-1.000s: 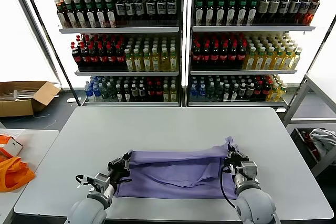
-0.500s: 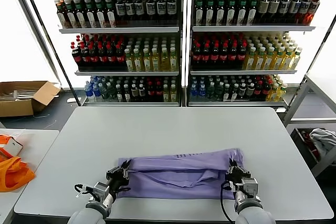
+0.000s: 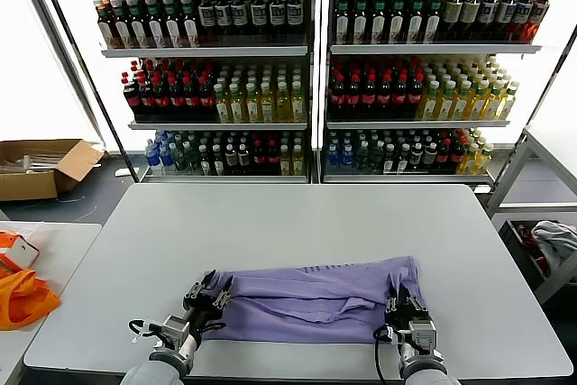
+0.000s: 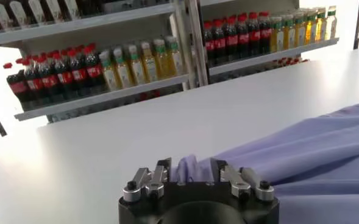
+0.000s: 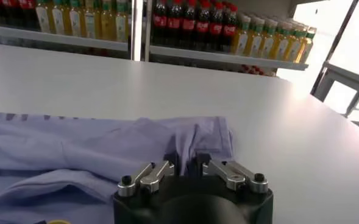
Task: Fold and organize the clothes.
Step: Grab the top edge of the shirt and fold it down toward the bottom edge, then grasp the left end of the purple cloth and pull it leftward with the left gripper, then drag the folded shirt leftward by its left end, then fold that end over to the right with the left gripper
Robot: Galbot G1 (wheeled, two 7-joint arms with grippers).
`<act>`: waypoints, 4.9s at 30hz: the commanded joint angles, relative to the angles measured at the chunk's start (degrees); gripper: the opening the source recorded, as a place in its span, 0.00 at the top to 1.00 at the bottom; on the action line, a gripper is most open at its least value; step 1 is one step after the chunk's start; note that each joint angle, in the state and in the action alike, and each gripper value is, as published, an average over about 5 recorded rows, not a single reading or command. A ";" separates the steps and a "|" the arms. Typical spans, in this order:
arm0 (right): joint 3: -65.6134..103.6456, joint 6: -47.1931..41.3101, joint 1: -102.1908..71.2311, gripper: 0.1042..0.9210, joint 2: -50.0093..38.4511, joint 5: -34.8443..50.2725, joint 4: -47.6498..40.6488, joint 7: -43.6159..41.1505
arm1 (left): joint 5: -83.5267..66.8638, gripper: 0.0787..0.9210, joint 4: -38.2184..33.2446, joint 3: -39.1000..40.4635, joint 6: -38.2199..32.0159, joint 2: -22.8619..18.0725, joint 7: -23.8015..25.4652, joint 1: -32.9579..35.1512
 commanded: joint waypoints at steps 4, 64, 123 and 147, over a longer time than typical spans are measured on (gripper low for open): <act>2.73 7.42 -0.84 0.43 -2.02 3.97 6.44 1.46 | 1.09 0.31 -4.83 -1.51 0.57 -3.74 -2.75 2.65; 1.80 9.96 0.26 0.12 -3.57 7.60 8.45 3.46 | -9.11 0.97 -1.68 -7.19 2.99 -8.38 -3.95 6.71; 1.47 7.94 -1.61 0.12 1.90 5.22 10.89 3.84 | -7.12 0.99 -8.29 1.19 7.95 2.49 -2.01 -0.64; 0.31 8.46 -2.55 0.12 2.04 5.22 9.27 3.59 | -8.98 0.98 -0.49 5.28 6.29 -4.80 -5.73 -3.62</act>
